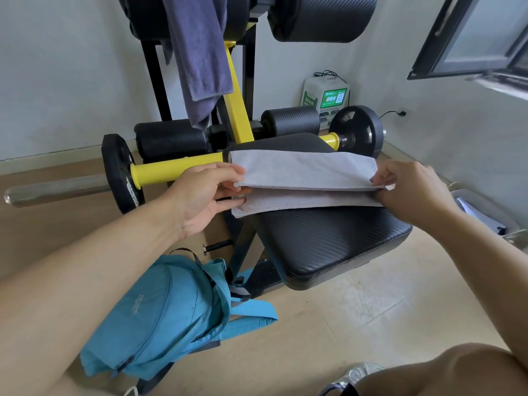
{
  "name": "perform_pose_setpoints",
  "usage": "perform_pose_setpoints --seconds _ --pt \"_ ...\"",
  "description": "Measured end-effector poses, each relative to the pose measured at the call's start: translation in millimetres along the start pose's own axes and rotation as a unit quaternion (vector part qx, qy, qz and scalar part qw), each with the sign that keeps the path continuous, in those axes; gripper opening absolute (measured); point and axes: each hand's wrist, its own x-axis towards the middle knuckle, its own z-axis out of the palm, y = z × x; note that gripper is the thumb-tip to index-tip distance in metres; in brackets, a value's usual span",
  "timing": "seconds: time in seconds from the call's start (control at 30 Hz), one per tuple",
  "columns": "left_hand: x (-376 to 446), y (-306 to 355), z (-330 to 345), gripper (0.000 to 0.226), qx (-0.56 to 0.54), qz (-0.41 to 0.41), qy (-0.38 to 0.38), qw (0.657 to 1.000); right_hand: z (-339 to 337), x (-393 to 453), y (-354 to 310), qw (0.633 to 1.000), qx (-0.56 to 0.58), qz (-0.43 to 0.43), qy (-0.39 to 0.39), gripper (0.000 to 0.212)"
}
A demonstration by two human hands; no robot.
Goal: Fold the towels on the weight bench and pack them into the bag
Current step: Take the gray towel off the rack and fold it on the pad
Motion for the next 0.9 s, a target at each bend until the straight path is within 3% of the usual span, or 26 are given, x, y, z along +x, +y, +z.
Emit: perform_pose_setpoints --seconds 0.1,0.17,0.23,0.3,0.5,0.63,0.9 --pt "1 -5 -2 0.016 0.042 0.005 0.045 0.998 0 1 5 1.0 0.014 -0.012 -0.015 0.03" --pt "3 -11 -7 0.015 0.166 0.026 0.087 0.982 -1 1 8 0.999 0.012 -0.019 -0.031 0.036" --pt "3 -15 -10 0.013 0.282 0.037 0.081 0.955 -3 0 10 0.998 0.021 -0.032 -0.052 0.04" --pt "3 -19 -12 0.005 0.324 0.022 0.05 0.945 -7 -1 13 0.995 0.047 -0.049 -0.069 0.038" --pt "8 -19 -14 0.033 0.258 -0.057 0.044 0.963 -13 -3 24 0.987 0.072 -0.075 -0.121 0.04" --pt "7 -19 -12 0.024 0.238 -0.108 0.0 0.965 -11 -2 27 0.99 0.047 -0.087 -0.105 0.039" --pt "11 -18 -13 0.017 0.222 -0.078 0.044 0.971 -9 2 33 0.99 0.083 -0.087 -0.07 0.014"
